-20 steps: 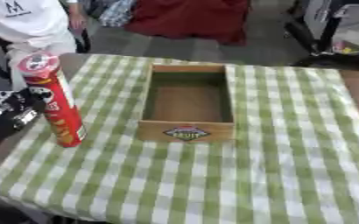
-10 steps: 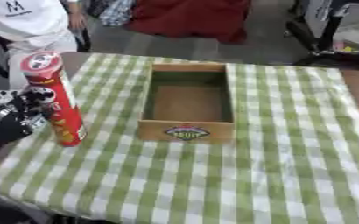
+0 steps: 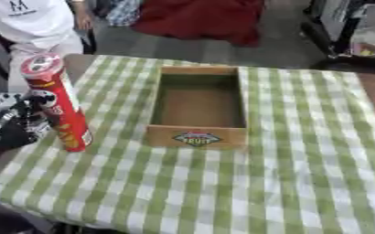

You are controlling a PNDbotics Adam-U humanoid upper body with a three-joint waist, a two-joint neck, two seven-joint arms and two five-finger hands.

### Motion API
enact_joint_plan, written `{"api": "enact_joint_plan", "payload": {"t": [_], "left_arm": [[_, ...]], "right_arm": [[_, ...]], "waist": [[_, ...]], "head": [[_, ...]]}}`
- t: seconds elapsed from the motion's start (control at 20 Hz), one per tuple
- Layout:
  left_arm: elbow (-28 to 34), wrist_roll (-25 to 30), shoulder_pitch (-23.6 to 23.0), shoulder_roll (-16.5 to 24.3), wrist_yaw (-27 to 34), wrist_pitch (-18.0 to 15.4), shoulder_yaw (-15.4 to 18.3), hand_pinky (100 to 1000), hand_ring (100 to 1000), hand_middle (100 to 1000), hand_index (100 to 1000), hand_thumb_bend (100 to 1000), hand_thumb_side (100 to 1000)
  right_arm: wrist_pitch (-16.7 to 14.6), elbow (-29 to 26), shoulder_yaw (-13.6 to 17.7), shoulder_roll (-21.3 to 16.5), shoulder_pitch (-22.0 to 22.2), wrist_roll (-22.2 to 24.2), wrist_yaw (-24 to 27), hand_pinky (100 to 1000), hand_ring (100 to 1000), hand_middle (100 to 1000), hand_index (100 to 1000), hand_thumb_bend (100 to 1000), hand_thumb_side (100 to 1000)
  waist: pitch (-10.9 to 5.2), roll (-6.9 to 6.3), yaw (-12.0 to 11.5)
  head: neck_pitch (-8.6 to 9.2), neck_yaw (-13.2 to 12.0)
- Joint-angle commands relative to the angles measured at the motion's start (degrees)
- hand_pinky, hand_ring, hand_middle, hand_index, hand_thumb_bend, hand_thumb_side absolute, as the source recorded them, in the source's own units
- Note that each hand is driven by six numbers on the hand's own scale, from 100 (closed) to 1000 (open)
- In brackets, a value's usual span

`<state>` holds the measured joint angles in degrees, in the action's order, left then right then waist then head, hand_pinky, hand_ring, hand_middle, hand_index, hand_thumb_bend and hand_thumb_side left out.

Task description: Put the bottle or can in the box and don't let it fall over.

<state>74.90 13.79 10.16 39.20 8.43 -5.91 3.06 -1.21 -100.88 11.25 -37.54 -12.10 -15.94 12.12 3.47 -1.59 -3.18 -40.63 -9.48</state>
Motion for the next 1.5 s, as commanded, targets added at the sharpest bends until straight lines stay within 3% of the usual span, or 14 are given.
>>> {"api": "enact_joint_plan", "payload": {"t": [0.05, 0.9, 1.5], "left_arm": [[0.1, -0.63, 1.01, 1.24, -0.56, 0.02, 0.24, 998, 1000, 921, 1000, 387, 432], [-1.86, -0.69, 2.66, 0.47, -0.93, -0.01, -0.73, 1000, 1000, 929, 1000, 380, 386], [-3.96, -1.14, 4.42, -0.09, -1.48, -0.05, -1.26, 1000, 1000, 927, 1000, 394, 408]], "right_arm": [[-0.02, -1.19, 0.4, -1.28, -0.65, 0.11, 0.37, 810, 771, 772, 826, 100, 692], [-0.07, -1.23, 0.51, -1.13, -0.54, -0.04, 0.5, 809, 770, 771, 826, 100, 698], [-0.05, -1.27, 0.52, -0.99, -0.49, 0.07, 0.56, 809, 771, 772, 826, 100, 702]], "waist": [[-0.27, 0.06, 0.01], [0.01, 0.13, 0.23], [0.2, 0.17, 0.36]], "head": [[0.89, -0.29], [1.18, -0.71], [1.39, -1.12]]}}
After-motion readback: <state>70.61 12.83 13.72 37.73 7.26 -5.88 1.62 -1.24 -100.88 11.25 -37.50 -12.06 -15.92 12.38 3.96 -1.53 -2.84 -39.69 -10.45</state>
